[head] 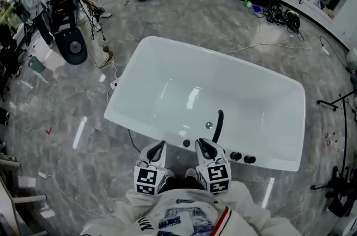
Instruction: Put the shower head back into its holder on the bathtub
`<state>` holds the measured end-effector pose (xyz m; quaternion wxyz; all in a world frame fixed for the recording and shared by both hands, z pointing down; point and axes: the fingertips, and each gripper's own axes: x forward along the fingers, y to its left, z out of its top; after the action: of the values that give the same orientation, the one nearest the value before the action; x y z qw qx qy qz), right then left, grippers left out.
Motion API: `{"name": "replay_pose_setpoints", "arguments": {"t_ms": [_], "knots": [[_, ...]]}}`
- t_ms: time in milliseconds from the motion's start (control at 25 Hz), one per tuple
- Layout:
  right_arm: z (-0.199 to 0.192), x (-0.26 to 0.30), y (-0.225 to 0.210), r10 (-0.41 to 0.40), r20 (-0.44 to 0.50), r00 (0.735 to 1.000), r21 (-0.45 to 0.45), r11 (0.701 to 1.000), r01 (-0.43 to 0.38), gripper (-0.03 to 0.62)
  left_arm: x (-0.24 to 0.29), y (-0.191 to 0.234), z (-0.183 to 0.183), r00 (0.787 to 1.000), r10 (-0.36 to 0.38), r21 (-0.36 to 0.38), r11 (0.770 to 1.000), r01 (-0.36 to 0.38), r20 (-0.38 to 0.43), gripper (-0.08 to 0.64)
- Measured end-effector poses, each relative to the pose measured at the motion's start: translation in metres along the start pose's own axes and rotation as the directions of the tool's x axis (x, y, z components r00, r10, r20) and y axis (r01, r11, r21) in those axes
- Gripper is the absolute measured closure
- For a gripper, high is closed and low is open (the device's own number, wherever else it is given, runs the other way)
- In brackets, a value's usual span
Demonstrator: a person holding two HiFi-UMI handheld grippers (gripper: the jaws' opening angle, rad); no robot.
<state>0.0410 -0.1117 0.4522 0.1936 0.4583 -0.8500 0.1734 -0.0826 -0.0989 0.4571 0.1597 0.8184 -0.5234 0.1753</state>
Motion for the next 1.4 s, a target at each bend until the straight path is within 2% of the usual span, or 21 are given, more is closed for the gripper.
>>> {"name": "replay_pose_setpoints", "arguments": {"t_ms": [360, 800, 1120, 1400], "knots": [[0.007, -0.015, -0.025, 0.024, 0.031, 0.999, -0.032, 0.999, -0.023, 0.586, 0.005, -0.014, 0.013, 0.998, 0.050, 0.008, 0.999, -0.050, 0.025, 0.558], [-0.011, -0.024, -0.030, 0.039, 0.025, 0.999, -0.004, 0.999, -0.039, 0.586, 0.003, -0.038, 0.015, 1.000, 0.028, 0.044, 0.999, -0.029, 0.013, 0.558], [-0.020, -0.040, -0.010, -0.007, 0.010, 1.000, -0.002, 1.000, 0.007, 0.586, -0.023, -0.038, 0.009, 0.999, -0.003, 0.050, 0.999, 0.001, 0.036, 0.558], [-0.018, -0.058, 0.028, -0.092, 0.046, 0.995, -0.017, 0.996, 0.093, 0.588, -0.058, -0.040, 0.008, 0.994, -0.080, 0.084, 0.994, 0.073, 0.080, 0.558]]}}
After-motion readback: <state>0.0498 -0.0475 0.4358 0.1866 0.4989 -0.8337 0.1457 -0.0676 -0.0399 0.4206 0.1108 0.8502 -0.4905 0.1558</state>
